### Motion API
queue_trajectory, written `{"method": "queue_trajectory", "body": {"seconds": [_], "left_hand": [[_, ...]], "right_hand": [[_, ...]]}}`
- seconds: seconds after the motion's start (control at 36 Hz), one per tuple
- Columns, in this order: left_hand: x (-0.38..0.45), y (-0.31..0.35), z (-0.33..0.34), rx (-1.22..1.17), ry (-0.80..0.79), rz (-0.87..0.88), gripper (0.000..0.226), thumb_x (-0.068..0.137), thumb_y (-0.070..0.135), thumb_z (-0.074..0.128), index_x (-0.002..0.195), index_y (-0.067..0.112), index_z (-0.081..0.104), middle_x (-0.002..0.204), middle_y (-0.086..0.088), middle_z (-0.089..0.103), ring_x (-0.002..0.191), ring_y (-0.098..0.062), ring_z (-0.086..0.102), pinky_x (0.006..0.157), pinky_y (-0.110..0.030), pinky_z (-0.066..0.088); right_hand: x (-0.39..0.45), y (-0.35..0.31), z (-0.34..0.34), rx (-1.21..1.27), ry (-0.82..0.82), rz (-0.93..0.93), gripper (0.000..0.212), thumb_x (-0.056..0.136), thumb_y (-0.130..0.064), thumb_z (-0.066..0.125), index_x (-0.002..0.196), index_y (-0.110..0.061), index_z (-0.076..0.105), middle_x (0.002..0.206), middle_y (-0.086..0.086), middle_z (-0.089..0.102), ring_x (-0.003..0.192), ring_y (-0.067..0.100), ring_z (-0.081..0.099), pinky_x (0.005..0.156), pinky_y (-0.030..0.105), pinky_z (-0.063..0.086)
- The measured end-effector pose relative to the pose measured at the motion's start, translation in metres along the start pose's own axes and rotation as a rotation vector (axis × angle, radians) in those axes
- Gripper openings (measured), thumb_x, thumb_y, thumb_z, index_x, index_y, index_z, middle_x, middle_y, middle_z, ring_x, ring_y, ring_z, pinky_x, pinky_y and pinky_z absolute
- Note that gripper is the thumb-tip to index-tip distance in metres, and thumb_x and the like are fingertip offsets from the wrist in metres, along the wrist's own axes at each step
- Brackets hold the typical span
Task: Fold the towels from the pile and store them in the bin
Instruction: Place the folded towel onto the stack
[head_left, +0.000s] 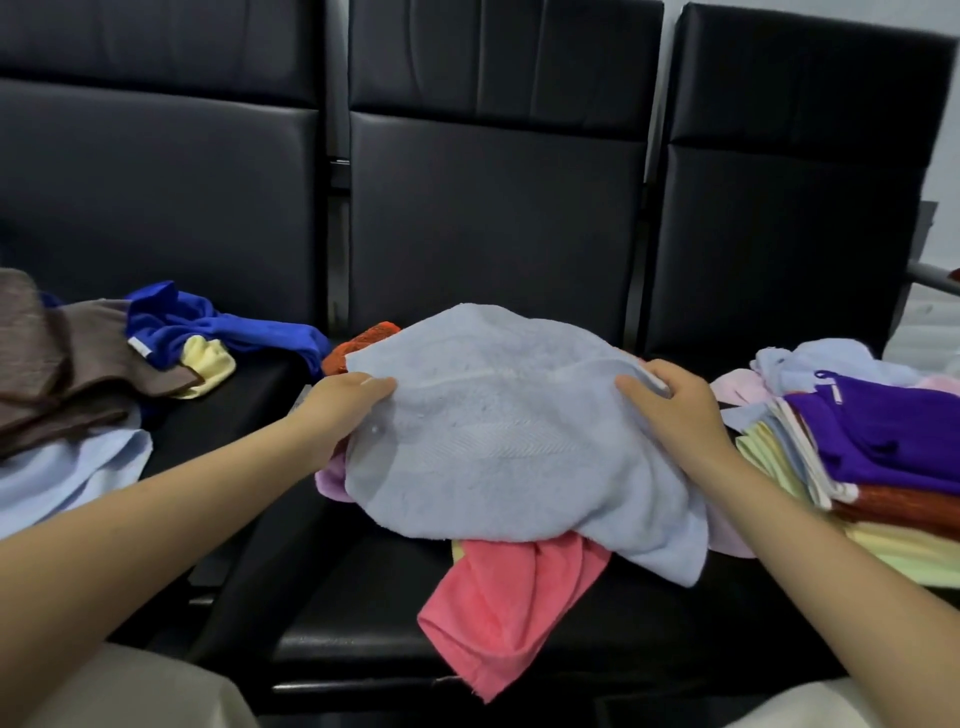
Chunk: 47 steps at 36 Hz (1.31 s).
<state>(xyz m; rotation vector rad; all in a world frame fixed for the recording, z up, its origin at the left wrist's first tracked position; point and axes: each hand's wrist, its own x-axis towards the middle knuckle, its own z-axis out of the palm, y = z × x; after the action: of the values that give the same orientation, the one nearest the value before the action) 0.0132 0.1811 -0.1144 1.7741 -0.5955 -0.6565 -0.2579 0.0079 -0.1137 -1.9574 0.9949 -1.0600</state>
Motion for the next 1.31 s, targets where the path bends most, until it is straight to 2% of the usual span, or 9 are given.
{"method": "queue_trajectory", "body": {"seconds": [0.22,0.36,0.61,0.78,0.89,1.03,1.11,1.25,1.31], "left_hand": [[-0.009,-0.010,0.000,0.311,-0.079,0.180,0.032,0.094,0.031,0.054,0.070,0.010,0.054,0.074,-0.005,0.049,0.072,-0.018,0.045,0.068,-0.032,0.037],[-0.017,-0.023,0.003,0.400,-0.151,0.129,0.029,0.096,0.031,0.048,0.097,0.007,0.064,0.120,0.005,0.051,0.078,-0.013,0.056,0.064,-0.028,0.042],[-0.045,0.012,0.004,-0.324,0.009,-0.017,0.017,0.092,0.027,0.053,0.099,0.020,0.067,0.095,-0.001,0.065,0.082,-0.015,0.057,0.062,-0.029,0.041],[-0.064,-0.014,0.001,0.022,-0.144,0.062,0.022,0.077,0.030,0.063,0.098,0.025,0.065,0.108,-0.006,0.068,0.101,-0.023,0.063,0.099,-0.041,0.047],[-0.076,-0.034,0.014,0.275,-0.256,0.213,0.056,0.068,0.026,0.072,0.122,0.027,0.060,0.118,0.011,0.057,0.111,-0.007,0.052,0.087,-0.006,0.035],[-0.081,-0.028,0.003,0.609,-0.251,0.213,0.038,0.094,0.030,0.050,0.107,-0.002,0.066,0.117,-0.014,0.064,0.104,-0.025,0.056,0.086,-0.029,0.041],[-0.073,-0.015,-0.009,0.583,-0.080,0.384,0.043,0.093,0.031,0.045,0.076,-0.007,0.058,0.092,-0.021,0.059,0.091,-0.033,0.055,0.075,-0.034,0.042],[-0.063,0.009,-0.012,0.337,0.007,0.427,0.023,0.100,0.022,0.040,0.094,0.013,0.061,0.090,0.005,0.054,0.085,-0.009,0.047,0.071,-0.022,0.036],[-0.052,0.011,-0.010,0.281,-0.015,0.417,0.025,0.102,0.026,0.040,0.110,0.026,0.063,0.106,0.011,0.058,0.101,-0.007,0.051,0.087,-0.026,0.034]], "right_hand": [[-0.014,-0.003,-0.008,-0.048,-0.154,0.073,0.040,0.093,-0.025,0.063,0.107,0.013,0.057,0.108,0.031,0.058,0.082,0.034,0.056,0.072,0.034,0.042],[-0.024,-0.006,-0.017,0.062,-0.177,0.176,0.021,0.091,-0.023,0.067,0.111,-0.022,0.063,0.105,-0.002,0.067,0.104,0.019,0.062,0.075,0.028,0.051],[-0.041,-0.012,-0.031,-0.020,-0.258,0.300,0.017,0.093,-0.036,0.062,0.102,-0.026,0.052,0.085,-0.013,0.051,0.074,0.002,0.049,0.057,0.016,0.040],[-0.066,-0.008,-0.045,-0.440,-0.493,0.357,0.042,0.084,-0.051,0.066,0.113,-0.022,0.059,0.095,-0.003,0.062,0.083,0.016,0.058,0.064,0.023,0.040],[-0.082,-0.002,-0.057,-0.544,-0.584,0.358,0.028,0.089,-0.049,0.061,0.099,-0.025,0.048,0.089,-0.009,0.054,0.080,0.006,0.052,0.071,0.027,0.040],[-0.084,-0.006,-0.063,-0.430,-0.504,0.206,0.037,0.093,-0.043,0.057,0.085,-0.008,0.065,0.087,0.008,0.066,0.084,0.024,0.061,0.074,0.035,0.043],[-0.078,-0.011,-0.071,-0.255,-0.374,0.203,0.010,0.096,-0.031,0.058,0.096,-0.028,0.068,0.099,-0.004,0.067,0.092,0.011,0.061,0.078,0.024,0.046],[-0.062,-0.018,-0.073,0.013,-0.088,0.253,0.077,0.077,-0.065,0.065,0.133,-0.013,0.056,0.129,0.002,0.060,0.121,0.023,0.055,0.106,0.044,0.043],[-0.053,-0.018,-0.065,0.002,-0.040,0.248,0.064,0.093,-0.051,0.056,0.141,-0.009,0.044,0.132,0.001,0.052,0.124,0.021,0.048,0.103,0.036,0.038]]}}
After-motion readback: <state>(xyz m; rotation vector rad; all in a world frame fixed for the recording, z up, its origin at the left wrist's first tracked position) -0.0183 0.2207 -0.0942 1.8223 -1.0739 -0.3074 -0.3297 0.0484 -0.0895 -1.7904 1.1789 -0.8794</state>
